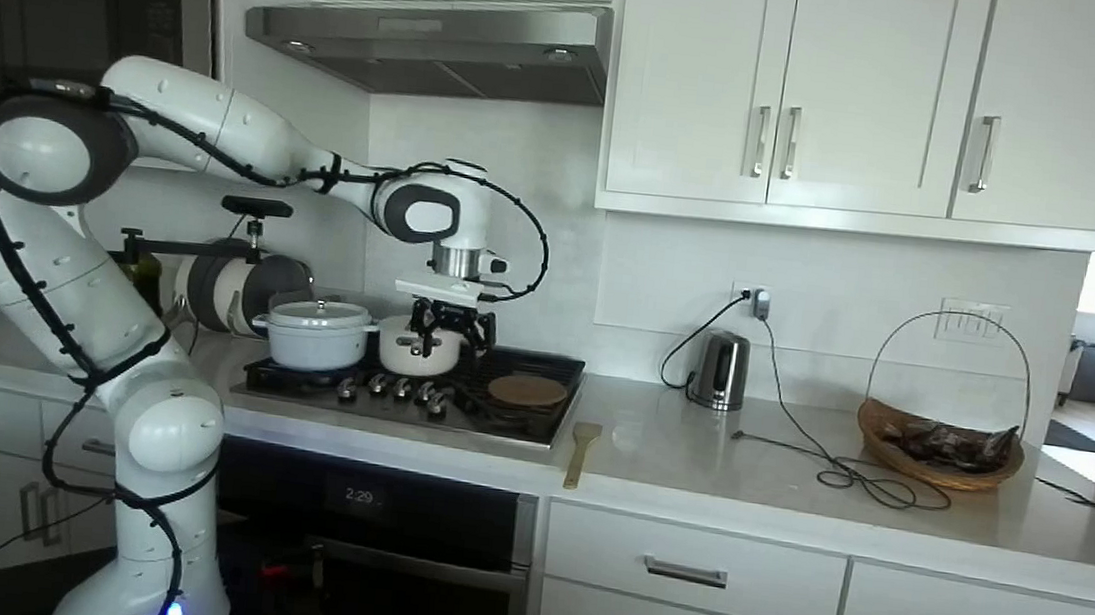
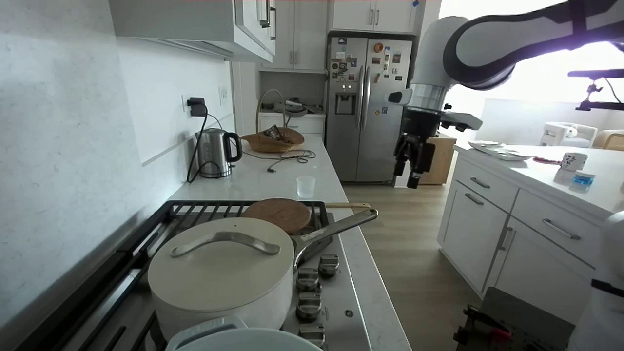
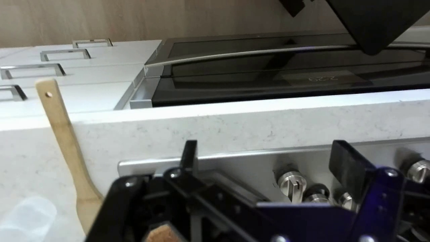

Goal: Remove the lid from the pot on the right side of the stove

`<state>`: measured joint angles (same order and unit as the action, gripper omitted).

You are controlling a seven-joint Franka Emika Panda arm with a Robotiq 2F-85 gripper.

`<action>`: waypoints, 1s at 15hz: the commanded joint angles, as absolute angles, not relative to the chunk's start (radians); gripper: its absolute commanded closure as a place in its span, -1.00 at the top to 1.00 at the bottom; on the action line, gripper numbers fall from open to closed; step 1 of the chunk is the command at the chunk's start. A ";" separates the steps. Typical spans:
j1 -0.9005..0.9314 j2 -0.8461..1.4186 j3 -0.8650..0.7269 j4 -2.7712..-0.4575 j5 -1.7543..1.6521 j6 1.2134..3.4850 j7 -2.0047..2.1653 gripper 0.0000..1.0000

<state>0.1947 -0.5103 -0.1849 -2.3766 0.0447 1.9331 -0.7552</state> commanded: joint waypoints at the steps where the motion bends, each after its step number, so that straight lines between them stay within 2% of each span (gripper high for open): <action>1: 0.212 -0.377 -0.138 -2.209 0.077 1.839 -0.833 1.00; 15: 0.219 -0.016 0.121 -1.776 0.092 1.712 -0.839 1.00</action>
